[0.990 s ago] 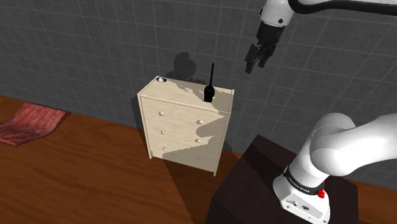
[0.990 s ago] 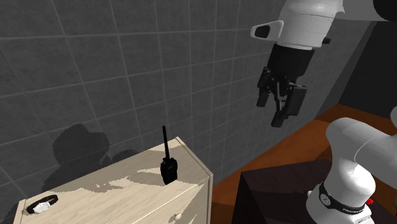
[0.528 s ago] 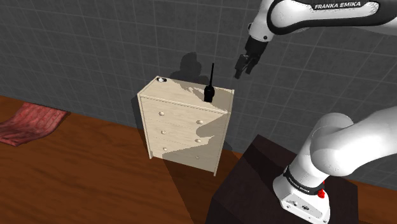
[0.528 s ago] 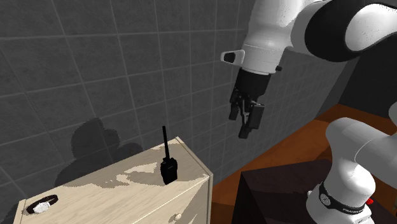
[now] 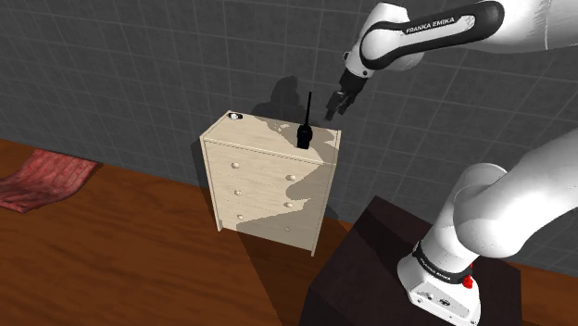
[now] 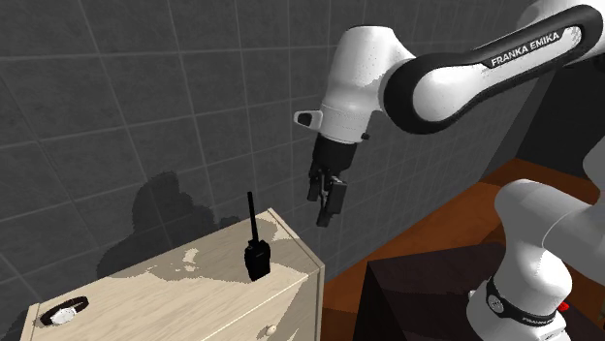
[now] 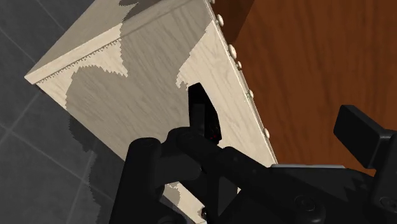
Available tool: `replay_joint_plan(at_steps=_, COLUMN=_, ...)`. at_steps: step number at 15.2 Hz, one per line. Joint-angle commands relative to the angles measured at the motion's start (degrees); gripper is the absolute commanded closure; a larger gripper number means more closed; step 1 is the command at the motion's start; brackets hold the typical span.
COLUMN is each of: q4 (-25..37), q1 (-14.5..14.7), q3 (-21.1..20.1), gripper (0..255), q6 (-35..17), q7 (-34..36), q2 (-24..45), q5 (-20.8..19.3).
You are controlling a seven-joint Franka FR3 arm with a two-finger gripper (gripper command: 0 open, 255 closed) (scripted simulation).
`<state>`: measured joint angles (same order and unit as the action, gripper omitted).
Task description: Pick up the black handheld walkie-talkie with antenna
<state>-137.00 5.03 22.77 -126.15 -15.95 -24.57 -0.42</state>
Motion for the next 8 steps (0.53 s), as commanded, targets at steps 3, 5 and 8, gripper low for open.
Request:
replay_joint_plan(at_steps=3, q4=2.6, q1=3.5, q3=5.1, gripper=0, q6=-7.1, q7=-8.5, q2=8.9, q5=6.7)
replay_joint_plan(at_steps=5, q4=4.8, q1=5.4, q3=7.6, gripper=0, q6=-9.5, q7=-13.7, q2=13.7, q5=11.6)
replay_joint_plan(at_steps=8, q4=9.0, q1=7.3, q3=10.3, gripper=0, q6=-11.5, q7=-22.7, q2=21.6, q5=21.1)
